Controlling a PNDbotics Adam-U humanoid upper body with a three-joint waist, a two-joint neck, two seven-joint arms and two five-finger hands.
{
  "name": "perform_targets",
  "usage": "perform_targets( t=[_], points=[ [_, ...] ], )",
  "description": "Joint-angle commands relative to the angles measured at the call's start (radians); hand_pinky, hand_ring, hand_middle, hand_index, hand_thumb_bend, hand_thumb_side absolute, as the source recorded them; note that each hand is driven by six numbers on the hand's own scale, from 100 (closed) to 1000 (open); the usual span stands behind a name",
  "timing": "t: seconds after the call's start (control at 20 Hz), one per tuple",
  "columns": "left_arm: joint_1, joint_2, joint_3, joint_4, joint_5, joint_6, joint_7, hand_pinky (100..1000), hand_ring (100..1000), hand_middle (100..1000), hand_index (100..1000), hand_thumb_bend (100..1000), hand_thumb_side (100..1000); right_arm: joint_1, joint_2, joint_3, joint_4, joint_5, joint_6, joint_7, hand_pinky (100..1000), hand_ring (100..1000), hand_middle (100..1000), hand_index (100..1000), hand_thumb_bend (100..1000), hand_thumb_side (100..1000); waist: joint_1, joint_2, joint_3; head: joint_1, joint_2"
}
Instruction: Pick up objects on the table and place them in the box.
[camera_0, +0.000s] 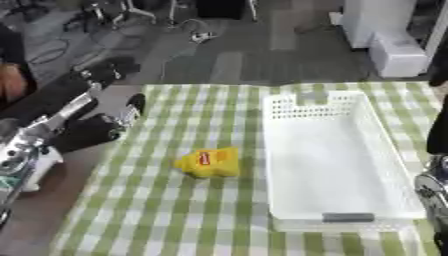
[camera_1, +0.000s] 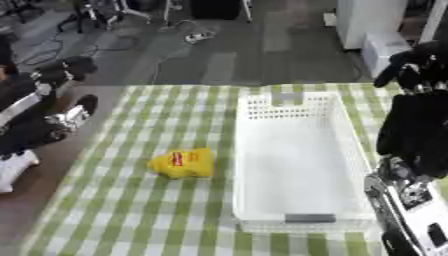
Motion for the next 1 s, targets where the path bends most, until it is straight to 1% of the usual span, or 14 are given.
perform_targets(
  t=[0.05, 0.4, 0.6, 0.8, 1.0],
  points=[
    [-0.026, 0.001, -0.007, 0.012, -0.015, -0.006, 0.006, 1000, 907, 1000, 998, 100, 1000, -0.021, -0.014, -0.004, -0.013, -0.004, 0.005, 0.002, 307, 506, 543, 651, 100, 783, -0.001, -0.011, -0.002, 0.009, 0.002],
    [-0.056, -0.038, -0.036, 0.047, -0.024, -0.020, -0.002, 1000, 907, 1000, 999, 100, 1000, -0.024, -0.012, -0.002, -0.013, -0.009, 0.007, 0.004, 307, 506, 543, 651, 100, 783, -0.002, -0.011, -0.007, 0.019, 0.003],
    [-0.071, -0.063, -0.053, 0.087, -0.044, -0.029, -0.005, 1000, 911, 1000, 998, 100, 1000, -0.026, -0.011, -0.001, -0.013, -0.012, 0.008, 0.006, 307, 506, 544, 651, 100, 783, -0.002, -0.010, -0.010, 0.024, 0.005],
    [-0.089, -0.093, -0.069, 0.151, -0.071, -0.036, 0.001, 1000, 911, 1000, 995, 100, 1000, -0.027, -0.010, 0.000, -0.013, -0.015, 0.010, 0.008, 307, 506, 543, 651, 100, 783, -0.002, -0.011, -0.012, 0.029, 0.008],
    [-0.113, -0.147, -0.082, 0.254, -0.108, -0.035, 0.022, 1000, 911, 1000, 999, 100, 1000, -0.027, -0.010, 0.001, -0.013, -0.018, 0.012, 0.010, 307, 506, 543, 651, 100, 782, -0.002, -0.012, -0.013, 0.033, 0.006]
  ],
)
